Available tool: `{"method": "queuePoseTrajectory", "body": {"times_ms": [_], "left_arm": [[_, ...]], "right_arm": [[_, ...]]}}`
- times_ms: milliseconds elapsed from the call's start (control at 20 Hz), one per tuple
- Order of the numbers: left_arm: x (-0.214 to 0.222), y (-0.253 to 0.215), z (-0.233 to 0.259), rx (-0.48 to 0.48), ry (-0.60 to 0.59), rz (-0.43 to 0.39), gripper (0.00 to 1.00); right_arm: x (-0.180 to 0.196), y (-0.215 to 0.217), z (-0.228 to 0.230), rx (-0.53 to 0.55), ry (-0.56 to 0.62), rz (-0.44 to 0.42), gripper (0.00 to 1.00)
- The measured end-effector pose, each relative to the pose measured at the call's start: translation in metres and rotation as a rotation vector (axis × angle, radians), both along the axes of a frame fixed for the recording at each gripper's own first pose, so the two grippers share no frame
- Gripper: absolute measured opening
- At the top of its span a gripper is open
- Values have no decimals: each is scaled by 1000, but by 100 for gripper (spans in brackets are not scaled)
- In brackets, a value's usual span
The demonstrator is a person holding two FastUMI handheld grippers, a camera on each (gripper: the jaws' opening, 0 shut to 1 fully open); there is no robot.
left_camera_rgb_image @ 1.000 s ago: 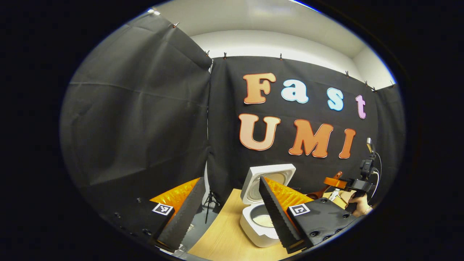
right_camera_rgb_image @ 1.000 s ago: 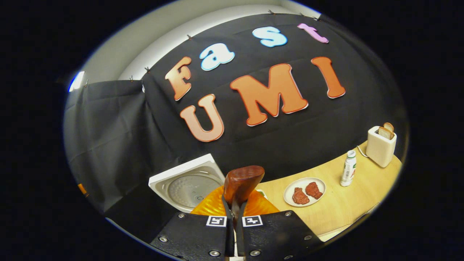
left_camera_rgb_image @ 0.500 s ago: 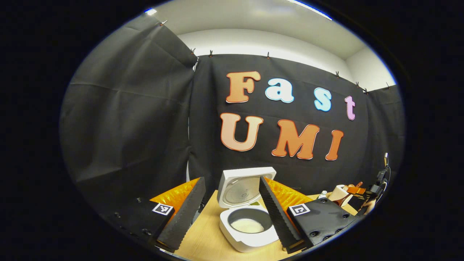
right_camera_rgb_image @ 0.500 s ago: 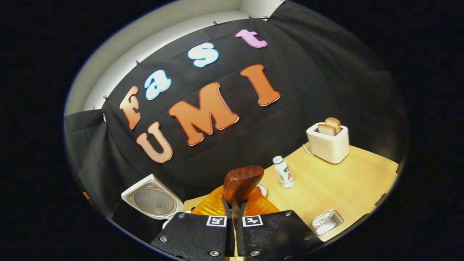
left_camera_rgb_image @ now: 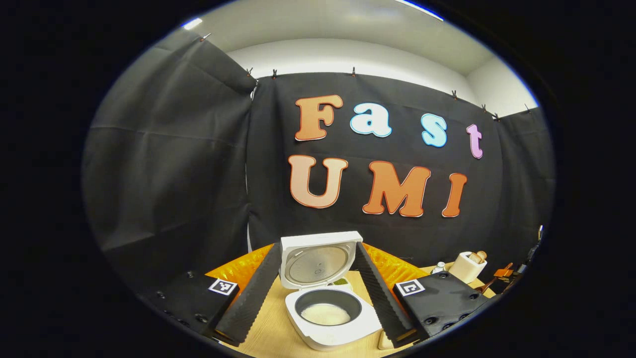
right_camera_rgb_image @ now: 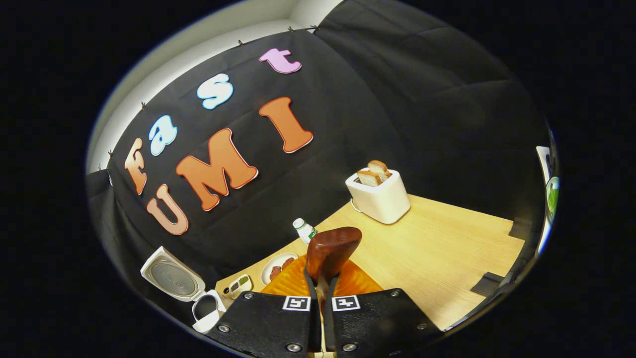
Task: Close the left gripper, press the button to open the rice cooker; take a wooden spoon from the chopstick holder with the right hand, scoop a spoonful of rice and pour it into the rice cooker, then put the wooden spoon back into the chopstick holder.
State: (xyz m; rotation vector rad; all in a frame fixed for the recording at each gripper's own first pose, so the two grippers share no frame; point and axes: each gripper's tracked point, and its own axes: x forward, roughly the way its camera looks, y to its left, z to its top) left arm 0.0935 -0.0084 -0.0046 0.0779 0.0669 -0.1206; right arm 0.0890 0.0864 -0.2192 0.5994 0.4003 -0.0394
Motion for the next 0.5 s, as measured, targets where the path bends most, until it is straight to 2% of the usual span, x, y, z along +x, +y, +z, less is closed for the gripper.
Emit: {"method": "queuePoseTrajectory", "body": {"times_ms": [250, 300, 500], "left_arm": [[-6, -23, -5, 27, 7, 1, 100], [-7, -27, -6, 26, 8, -3, 98], [-13, -37, -13, 11, 35, -19, 100]], "right_arm": [[-6, -7, -50, 12, 65, 7, 1], [-5, -7, -57, 16, 73, 7, 1], [-5, 0, -76, 9, 90, 38, 1]]}}
